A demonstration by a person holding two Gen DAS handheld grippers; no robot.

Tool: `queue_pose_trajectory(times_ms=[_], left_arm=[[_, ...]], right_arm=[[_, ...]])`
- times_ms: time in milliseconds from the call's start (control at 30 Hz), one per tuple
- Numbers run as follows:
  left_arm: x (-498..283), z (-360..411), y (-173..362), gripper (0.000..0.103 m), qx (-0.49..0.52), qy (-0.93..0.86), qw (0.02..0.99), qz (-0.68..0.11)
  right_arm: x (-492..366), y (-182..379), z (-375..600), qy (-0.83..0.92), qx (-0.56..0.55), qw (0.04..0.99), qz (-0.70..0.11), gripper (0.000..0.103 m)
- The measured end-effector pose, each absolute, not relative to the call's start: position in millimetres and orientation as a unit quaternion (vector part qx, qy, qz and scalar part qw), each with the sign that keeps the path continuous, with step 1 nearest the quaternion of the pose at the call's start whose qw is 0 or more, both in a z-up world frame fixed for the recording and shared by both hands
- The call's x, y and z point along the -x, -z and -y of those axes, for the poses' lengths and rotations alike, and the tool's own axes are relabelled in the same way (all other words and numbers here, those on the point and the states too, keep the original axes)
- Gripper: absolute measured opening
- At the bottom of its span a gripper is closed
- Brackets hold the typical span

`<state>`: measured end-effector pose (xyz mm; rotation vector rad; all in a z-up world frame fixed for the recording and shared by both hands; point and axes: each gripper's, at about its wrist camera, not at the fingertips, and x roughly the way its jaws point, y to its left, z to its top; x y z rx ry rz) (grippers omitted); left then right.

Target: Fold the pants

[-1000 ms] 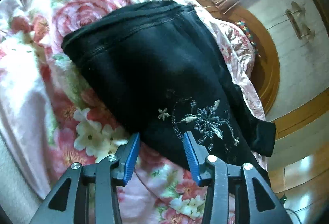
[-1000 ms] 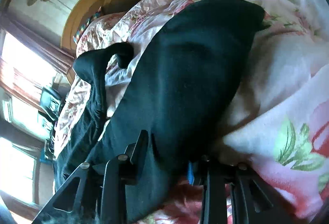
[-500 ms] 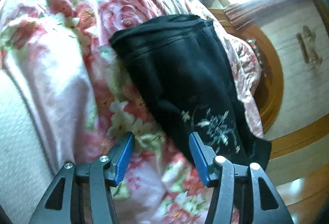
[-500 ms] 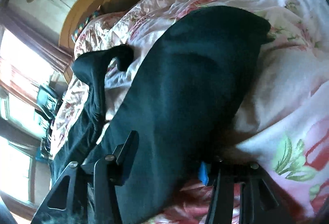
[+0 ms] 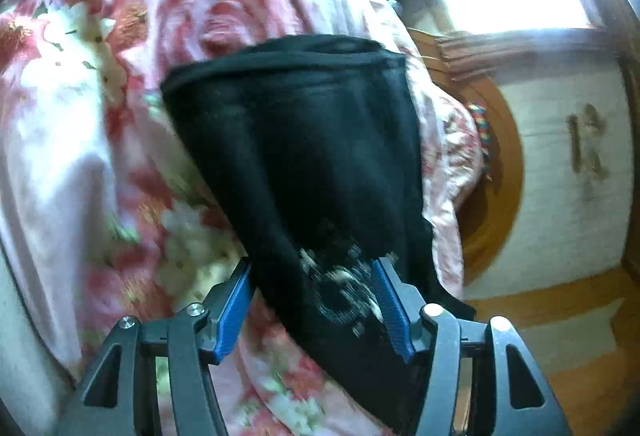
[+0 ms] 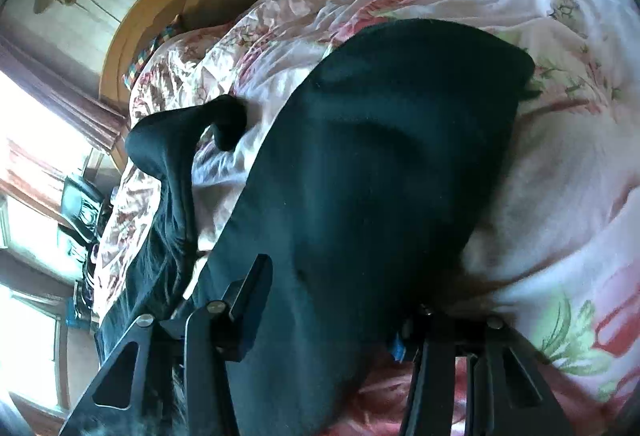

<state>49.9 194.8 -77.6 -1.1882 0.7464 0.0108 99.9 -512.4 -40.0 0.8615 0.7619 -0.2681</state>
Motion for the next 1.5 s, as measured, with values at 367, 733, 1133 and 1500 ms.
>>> queue_pose_trajectory(times_ms=[367,733,1133,1500], left_arm=[[-60,-214,87,0.052,0.526,-0.007,0.777,-0.345],[-86,-216,66,0.05,0.501,0.013,0.798,-0.335],[-61,-229,36,0.006,0.468,0.027,0.827,-0.309],[-34,-257,7,0.006,0.462,0.039,0.843,-0.273]], right_arm=[[-89,44,517,0.112,-0.409,0.83,-0.362,0.05],[-95,43,512,0.129,-0.375,0.838,-0.375,0.043],[-69,-27,495,0.108,-0.284,0.895,-0.326,0.009],[16,-55,460,0.077,-0.25,0.917,-0.302,0.009]])
